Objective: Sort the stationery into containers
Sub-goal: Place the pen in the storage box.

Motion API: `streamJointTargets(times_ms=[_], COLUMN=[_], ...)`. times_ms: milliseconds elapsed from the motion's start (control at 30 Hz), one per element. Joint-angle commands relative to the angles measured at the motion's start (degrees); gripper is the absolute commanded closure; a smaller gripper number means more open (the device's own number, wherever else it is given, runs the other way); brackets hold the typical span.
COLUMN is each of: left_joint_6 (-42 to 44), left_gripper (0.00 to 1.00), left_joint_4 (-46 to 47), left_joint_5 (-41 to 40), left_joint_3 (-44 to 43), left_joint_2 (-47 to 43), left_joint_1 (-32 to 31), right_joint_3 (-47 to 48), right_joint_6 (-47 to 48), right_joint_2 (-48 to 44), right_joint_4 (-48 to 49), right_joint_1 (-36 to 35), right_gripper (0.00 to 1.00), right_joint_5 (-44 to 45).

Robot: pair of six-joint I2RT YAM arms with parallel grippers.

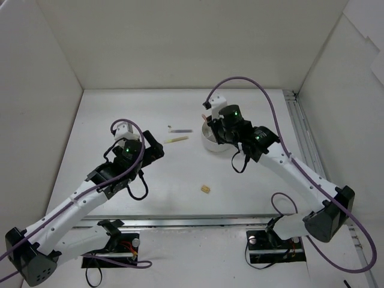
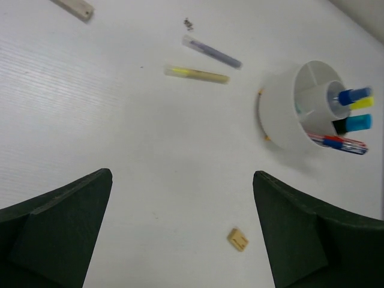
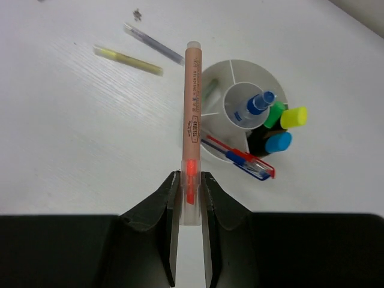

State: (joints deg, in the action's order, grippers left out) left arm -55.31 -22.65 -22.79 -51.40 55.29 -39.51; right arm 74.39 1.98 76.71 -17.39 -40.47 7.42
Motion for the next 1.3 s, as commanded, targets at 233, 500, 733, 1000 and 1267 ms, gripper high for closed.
streamJointTargets(times_ms=[233,500,733,1000,1267], left_joint_6=[12.15,14.62,16.02,19.09,34.63], left_gripper=[0.01,0.01,0.01,0.01,0.01], left_joint_4=[2.61,3.85,7.71,9.38,13.6], left_joint_5=[4.24,8.62,17.51,21.11,35.52], left_joint_3=[3.67,1.83,1.56,-0.81,-3.7], left_joint_2=[0.69,6.75,11.94,16.69,23.18], left_joint_1=[5.49,11.37,16.47,17.01,17.01], right_joint_3=[27.18,41.52,47.69,53.04,59.46], right_joint_6=[19.29,21.84,22.02,22.81,22.37], right_joint_2=[20.91,33.93,41.24,47.12,52.49], right_joint_4=[-31.11,-40.16,-44.75,-45.81,-45.55], right_joint_1=[2.67,2.85,3.03,2.85,2.85], right_gripper=[1.0,1.0,1.0,0.97,0.71], right_joint_5=[6.1,8.39,10.6,9.28,8.75])
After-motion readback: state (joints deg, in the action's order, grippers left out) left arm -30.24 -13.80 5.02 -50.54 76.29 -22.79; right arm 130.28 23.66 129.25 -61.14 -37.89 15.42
